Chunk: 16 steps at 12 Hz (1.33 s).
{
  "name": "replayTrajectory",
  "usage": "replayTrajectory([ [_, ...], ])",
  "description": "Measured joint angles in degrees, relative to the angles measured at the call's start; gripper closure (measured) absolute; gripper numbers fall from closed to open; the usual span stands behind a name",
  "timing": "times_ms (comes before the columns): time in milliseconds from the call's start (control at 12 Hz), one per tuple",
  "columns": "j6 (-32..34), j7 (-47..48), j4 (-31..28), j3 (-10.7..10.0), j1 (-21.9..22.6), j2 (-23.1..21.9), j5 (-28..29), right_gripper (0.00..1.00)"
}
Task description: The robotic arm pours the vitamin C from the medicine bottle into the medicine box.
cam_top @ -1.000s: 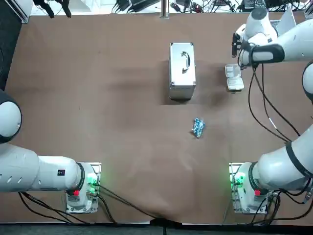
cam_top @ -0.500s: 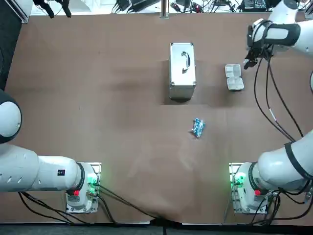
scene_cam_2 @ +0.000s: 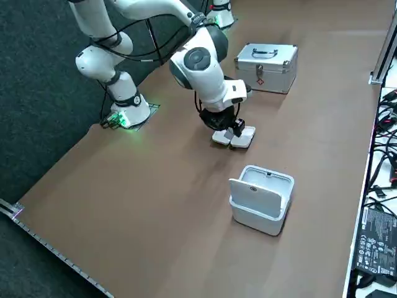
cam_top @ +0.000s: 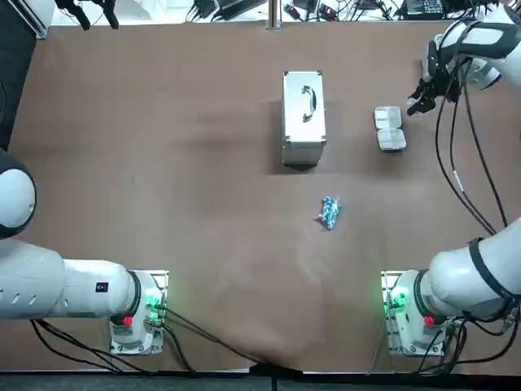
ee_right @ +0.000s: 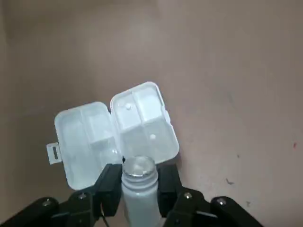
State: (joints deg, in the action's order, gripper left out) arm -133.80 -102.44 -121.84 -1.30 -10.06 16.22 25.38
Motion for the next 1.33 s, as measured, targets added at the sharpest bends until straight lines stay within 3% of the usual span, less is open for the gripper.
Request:
replayTrajectory([
  [250, 4.2, -8.9, 0.0, -3.0, -0.1, 0.0, 11.4, 0.58],
  [583, 14.4, -23.8, -0.6, -7.9, -1.5, 1.2, 27.4, 0.58],
  [833, 16.6, -29.1, -0.6, -8.8, -3.8, 2.7, 32.0, 0.58],
  [1167, 23.5, -36.0, -0.6, -9.1, -12.4, 4.7, 36.1, 0.58],
  [1333, 25.4, -37.9, -0.7, -9.1, -14.4, 5.6, 37.7, 0.58],
])
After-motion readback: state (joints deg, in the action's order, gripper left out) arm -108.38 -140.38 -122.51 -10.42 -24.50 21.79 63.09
